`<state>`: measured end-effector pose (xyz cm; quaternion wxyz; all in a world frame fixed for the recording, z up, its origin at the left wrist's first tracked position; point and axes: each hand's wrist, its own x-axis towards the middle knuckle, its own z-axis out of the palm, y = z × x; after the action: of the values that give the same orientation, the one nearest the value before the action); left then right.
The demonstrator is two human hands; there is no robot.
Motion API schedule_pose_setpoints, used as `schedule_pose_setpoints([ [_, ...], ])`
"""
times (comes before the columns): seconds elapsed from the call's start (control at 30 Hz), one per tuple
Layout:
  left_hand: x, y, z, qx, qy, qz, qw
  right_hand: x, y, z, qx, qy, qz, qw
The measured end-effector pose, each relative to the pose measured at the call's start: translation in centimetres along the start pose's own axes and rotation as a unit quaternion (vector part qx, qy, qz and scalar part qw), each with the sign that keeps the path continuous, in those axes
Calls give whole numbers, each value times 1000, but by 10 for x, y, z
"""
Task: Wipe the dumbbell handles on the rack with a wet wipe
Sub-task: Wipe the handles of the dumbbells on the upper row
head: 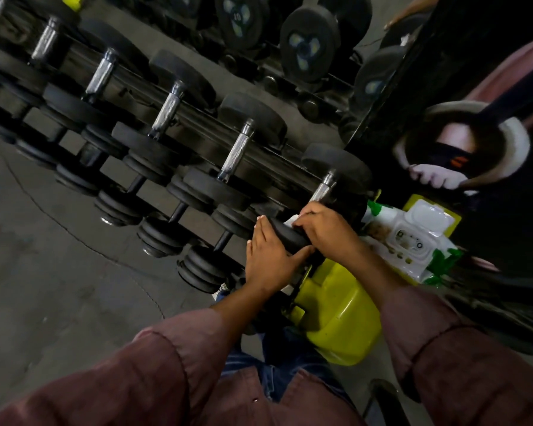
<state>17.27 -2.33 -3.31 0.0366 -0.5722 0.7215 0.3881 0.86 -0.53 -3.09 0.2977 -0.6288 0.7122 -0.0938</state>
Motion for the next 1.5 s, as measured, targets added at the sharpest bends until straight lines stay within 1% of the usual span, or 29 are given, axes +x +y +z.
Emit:
schedule_pose_setpoints([
  [0.07,1,0,-2,5,-4,0,1000,2,9,-1,-16,26,3,1000],
  [0.2,3,-1,-5,18,-9,3,1000,10,16,-11,33,112,97,988],
  [0.23,3,0,-5,22,-10,4,1000,12,14,-11,37,124,112,985],
  [0.27,4,0,-6,26,-11,5,1000,13,11,-12,26,128,109,985],
  [0.33,4,-1,-6,33,-12,6,999,11,3,-11,10,104,65,992],
  [0.43,6,-2,-5,40,-16,8,999,4,-3,-9,-47,-7,0,999],
  [0.47,6,-2,-5,40,-17,9,999,3,-2,-10,-42,-17,2,999],
  [0.5,6,-2,-5,39,-17,9,999,3,-3,-12,-9,-6,30,999],
  [0.53,5,-2,-6,39,-16,9,999,3,-4,-15,34,22,59,997],
  [0.57,5,-1,-7,40,-15,10,999,5,-1,-16,78,68,91,991],
  [0.6,5,-1,-8,41,-14,10,999,8,3,-15,93,114,115,982],
  [0.63,5,-1,-8,43,-14,10,999,11,8,-15,75,161,128,976],
  [0.67,5,-1,-9,46,-15,10,999,12,12,-14,18,191,120,974],
  [0.73,5,-1,-10,51,-17,11,998,14,18,-10,-90,196,85,973],
  [0.83,6,-1,-10,58,-17,12,998,9,14,-4,-136,162,53,976],
  [0.93,6,-1,-9,63,-12,17,998,3,12,0,-161,75,8,984],
  [0.97,6,-1,-8,62,-12,17,998,2,12,2,-159,65,-1,985],
  [1.0,6,-1,-8,61,-13,17,998,1,13,2,-156,66,-2,986],
  [1.1,6,-2,-9,66,-16,18,998,4,16,0,-167,114,25,979],
  [1.23,8,-3,-9,73,-16,18,997,11,17,-6,-206,160,108,959],
  [1.3,8,-2,-9,77,-17,18,997,11,9,-3,-195,170,129,957],
  [1.37,7,-2,-9,78,-21,14,997,10,1,4,-144,196,153,958],
  [1.43,8,-1,-9,78,-21,12,997,12,-8,10,-63,237,197,949],
  [1.5,7,0,-10,82,-19,11,996,14,-18,13,57,269,249,929],
])
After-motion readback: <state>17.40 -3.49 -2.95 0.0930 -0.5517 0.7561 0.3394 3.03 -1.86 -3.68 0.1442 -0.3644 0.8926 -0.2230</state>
